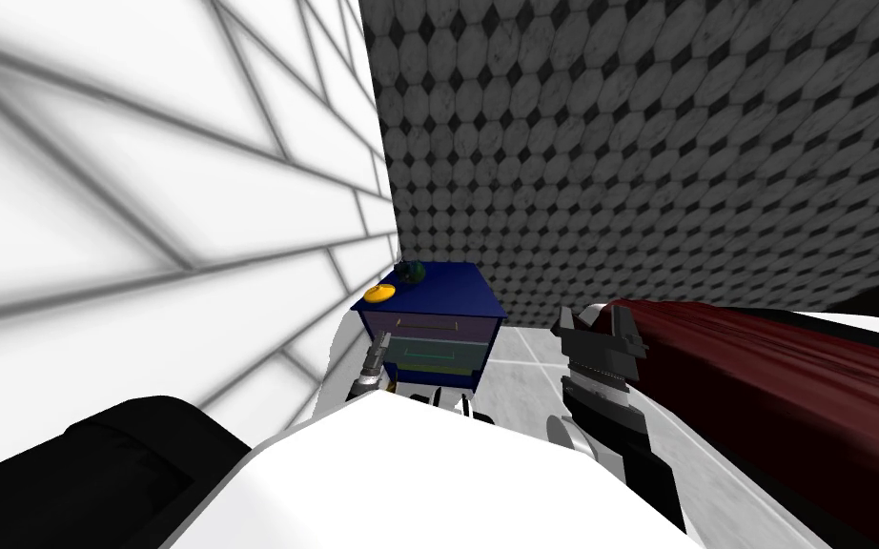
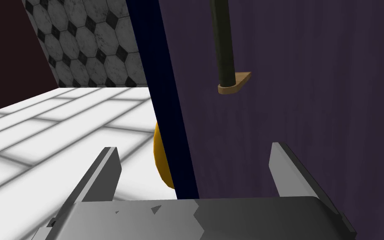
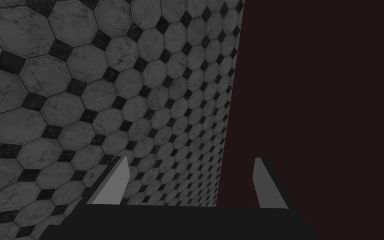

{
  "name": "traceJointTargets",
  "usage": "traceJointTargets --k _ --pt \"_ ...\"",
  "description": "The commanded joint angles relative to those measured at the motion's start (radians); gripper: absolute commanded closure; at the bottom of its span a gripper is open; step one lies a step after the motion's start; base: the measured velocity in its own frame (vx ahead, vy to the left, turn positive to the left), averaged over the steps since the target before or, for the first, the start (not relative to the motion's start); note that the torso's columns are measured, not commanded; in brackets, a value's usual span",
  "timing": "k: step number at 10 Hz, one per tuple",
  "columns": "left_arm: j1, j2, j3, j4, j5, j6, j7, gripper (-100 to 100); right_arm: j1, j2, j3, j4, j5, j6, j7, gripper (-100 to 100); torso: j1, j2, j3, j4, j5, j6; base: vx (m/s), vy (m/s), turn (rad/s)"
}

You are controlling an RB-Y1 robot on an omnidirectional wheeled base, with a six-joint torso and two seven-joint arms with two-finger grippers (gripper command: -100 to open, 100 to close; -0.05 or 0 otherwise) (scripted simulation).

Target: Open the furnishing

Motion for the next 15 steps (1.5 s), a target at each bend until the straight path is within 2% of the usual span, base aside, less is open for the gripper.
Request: traceJointTargets --k 1,2,4,6,7,8,12,14,15 --pt "-0.013 -0.024 0.005 0.069 0.000 -0.046 0.002 -100 0.000 0.000 0.000 0.000 0.000 0.000 0.000 0 -0.001 0.001 0.001 0.000 0.000 0.000 0.073 -0.014 0.005" --pt "-0.013 -0.024 0.005 0.069 0.000 -0.046 0.002 -100 0.000 0.000 0.000 0.000 0.000 0.000 0.000 0 -0.001 0.000 0.000 0.000 0.000 0.000 0.051 -0.008 0.002" --pt "-0.021 -0.051 0.008 0.116 0.001 -0.078 0.004 -100 0.000 0.000 0.000 0.000 0.000 0.000 0.000 0 0.000 0.000 0.000 0.000 0.000 0.000 0.049 -0.004 0.002" --pt "-0.027 -0.083 0.011 0.150 0.001 -0.102 0.006 -100 0.000 0.000 0.000 0.000 0.000 0.000 0.000 0 0.000 -0.001 -0.001 0.000 0.000 0.000 0.059 -0.010 0.002" --pt "-0.031 -0.114 0.012 0.169 0.002 -0.116 0.007 -100 0.000 0.000 0.000 0.000 0.000 0.000 0.000 0 -0.001 -0.001 0.000 0.000 0.000 0.000 0.061 -0.017 0.003" --pt "-0.032 -0.097 0.012 0.162 0.002 -0.108 0.006 -100 0.000 0.000 0.000 0.000 0.000 0.000 0.000 0 -0.001 -0.001 0.000 0.000 0.000 0.000 0.030 -0.009 0.001" --pt "-0.074 -0.079 0.022 0.106 0.011 -0.012 0.017 -100 0.000 0.000 0.000 0.000 0.000 0.000 0.000 0 -0.001 0.001 0.001 0.000 0.000 0.000 -0.014 -0.019 0.012" --pt "-0.085 -0.074 0.024 0.092 0.013 0.013 0.020 -100 0.000 0.000 0.000 0.000 0.000 0.000 0.000 0 0.000 -0.001 0.000 0.000 0.000 0.000 -0.018 -0.017 0.007" --pt "-0.081 -0.073 0.024 0.100 0.013 0.000 0.020 -100 0.000 0.000 0.000 0.000 0.000 0.000 0.000 0 0.000 -0.001 -0.001 0.000 0.000 0.000 -0.006 -0.005 0.001"
